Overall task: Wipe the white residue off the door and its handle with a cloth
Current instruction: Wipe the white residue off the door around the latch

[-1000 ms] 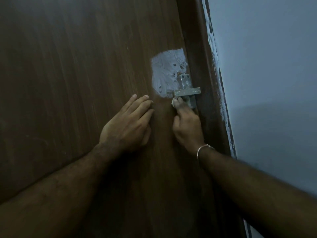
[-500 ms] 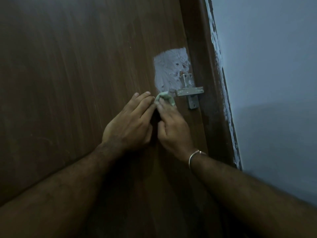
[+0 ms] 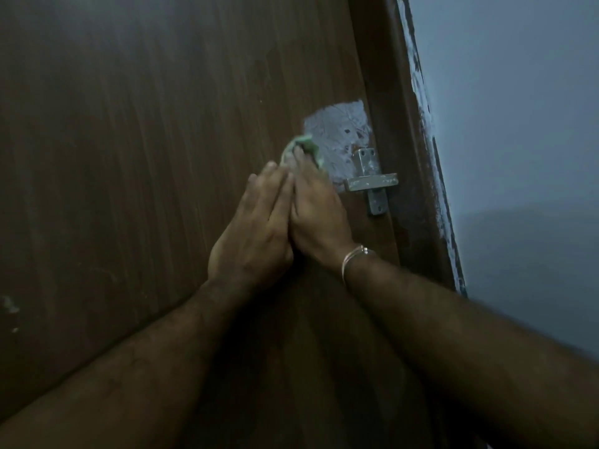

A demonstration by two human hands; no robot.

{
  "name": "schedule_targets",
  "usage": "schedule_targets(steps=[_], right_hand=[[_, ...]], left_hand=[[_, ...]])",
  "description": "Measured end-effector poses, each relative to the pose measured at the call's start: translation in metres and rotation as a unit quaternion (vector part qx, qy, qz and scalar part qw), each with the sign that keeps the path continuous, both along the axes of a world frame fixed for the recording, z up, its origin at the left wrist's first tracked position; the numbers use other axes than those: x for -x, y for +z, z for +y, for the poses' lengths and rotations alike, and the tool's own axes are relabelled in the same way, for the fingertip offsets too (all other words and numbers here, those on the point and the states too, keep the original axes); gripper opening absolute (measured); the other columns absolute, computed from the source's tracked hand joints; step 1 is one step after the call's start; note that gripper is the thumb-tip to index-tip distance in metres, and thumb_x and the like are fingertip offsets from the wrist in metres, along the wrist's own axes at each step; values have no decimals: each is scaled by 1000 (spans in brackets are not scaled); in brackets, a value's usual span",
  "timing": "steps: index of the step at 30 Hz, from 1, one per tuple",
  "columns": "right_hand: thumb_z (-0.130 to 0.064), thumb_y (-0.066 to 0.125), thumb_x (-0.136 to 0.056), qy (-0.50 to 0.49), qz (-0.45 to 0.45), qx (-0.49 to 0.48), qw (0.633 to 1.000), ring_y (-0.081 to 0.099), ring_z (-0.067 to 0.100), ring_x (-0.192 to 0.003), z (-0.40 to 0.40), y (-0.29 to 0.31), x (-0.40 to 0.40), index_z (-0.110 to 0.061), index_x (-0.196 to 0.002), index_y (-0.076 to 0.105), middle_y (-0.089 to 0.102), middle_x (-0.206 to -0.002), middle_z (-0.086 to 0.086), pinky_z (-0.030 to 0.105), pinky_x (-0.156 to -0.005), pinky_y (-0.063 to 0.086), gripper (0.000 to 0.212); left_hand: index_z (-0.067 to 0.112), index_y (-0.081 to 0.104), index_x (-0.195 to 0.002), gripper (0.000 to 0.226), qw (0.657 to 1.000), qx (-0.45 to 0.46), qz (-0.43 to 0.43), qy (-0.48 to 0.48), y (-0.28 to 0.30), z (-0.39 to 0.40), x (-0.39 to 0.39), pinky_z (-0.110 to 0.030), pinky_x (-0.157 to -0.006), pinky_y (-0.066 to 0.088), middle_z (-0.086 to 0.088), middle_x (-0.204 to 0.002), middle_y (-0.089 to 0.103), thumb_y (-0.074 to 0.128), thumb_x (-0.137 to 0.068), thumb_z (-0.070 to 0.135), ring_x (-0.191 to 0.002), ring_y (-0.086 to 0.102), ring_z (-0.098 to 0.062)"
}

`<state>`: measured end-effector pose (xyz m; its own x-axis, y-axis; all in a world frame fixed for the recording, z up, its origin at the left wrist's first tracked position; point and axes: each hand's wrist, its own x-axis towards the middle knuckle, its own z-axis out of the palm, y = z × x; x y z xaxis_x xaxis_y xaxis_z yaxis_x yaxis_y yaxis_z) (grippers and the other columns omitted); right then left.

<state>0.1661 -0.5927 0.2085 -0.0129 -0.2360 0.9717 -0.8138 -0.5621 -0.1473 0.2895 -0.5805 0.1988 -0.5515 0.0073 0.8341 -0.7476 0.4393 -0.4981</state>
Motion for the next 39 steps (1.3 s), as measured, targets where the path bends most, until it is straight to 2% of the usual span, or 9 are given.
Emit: schedule_targets(steps=[3,7,16,21,27,30,32,35,39], right_hand=[[-27,24,-105,24,-28,-30,999,14,14,-150,7,22,-8,-11,-152,23,19,-162,7,38,-123,12,50],[-27,22,-106,11,7,-69,998,13,11,-149,18,-10,1,-12,-153,22,18,-162,5,34,-123,13,50],[-18,37,-99,-72,36,-53,995,32,22,-143,19,49,18,-8,-148,34,33,-156,12,36,-118,27,50],[-12,54,-93,-130,17,-11,991,59,22,-112,21,82,16,-9,-125,57,62,-123,10,30,-94,51,32],[-16,50,-97,-120,65,24,990,67,20,-87,33,30,10,-15,-100,69,70,-94,4,33,-77,56,19],[-7,61,-88,-44,47,-93,994,65,16,-99,45,21,23,-18,-99,73,72,-101,1,28,-86,54,20],[1,63,-86,158,-100,-261,947,66,14,-103,58,34,38,-15,-101,74,72,-107,4,27,-85,56,25],[10,52,-88,461,-275,-416,734,72,20,-96,77,41,58,-4,-114,66,72,-107,12,29,-77,60,32],[8,52,-88,526,-246,-421,696,73,21,-93,89,32,65,-4,-121,60,72,-106,12,29,-75,59,36]], left_hand=[[-9,26,-147,66,998,-19,59,-32,0,0,0,-51,-122,15,-30,-155,27,39,-88,18,-148,19,-40],[-8,28,-147,70,1000,-4,5,14,-2,-1,0,-53,-120,21,-30,-154,30,38,-90,32,-147,22,-40],[-5,25,-149,73,998,-31,32,53,1,-9,6,-49,-122,15,-24,-159,23,41,-84,24,-150,14,-35],[-5,25,-149,75,997,-43,17,64,1,-6,5,-49,-121,16,-24,-159,23,46,-84,24,-150,15,-34],[-4,36,-147,67,982,-111,89,-121,0,6,1,-37,-123,15,-20,-155,33,46,-81,6,-149,21,-28],[-1,40,-144,63,957,-159,138,-201,4,15,-2,-31,-121,22,-17,-151,39,48,-82,6,-146,29,-23],[6,40,-145,60,939,-218,149,-222,9,21,-4,-30,-117,28,-12,-151,41,50,-87,17,-142,33,-19],[17,46,-143,53,900,-315,179,-241,23,35,-11,-29,-108,39,-1,-145,48,46,-95,38,-131,45,-9],[26,67,-119,51,789,-503,201,-289,39,52,-15,-35,-94,51,7,-119,68,54,-86,62,-109,63,-9]])
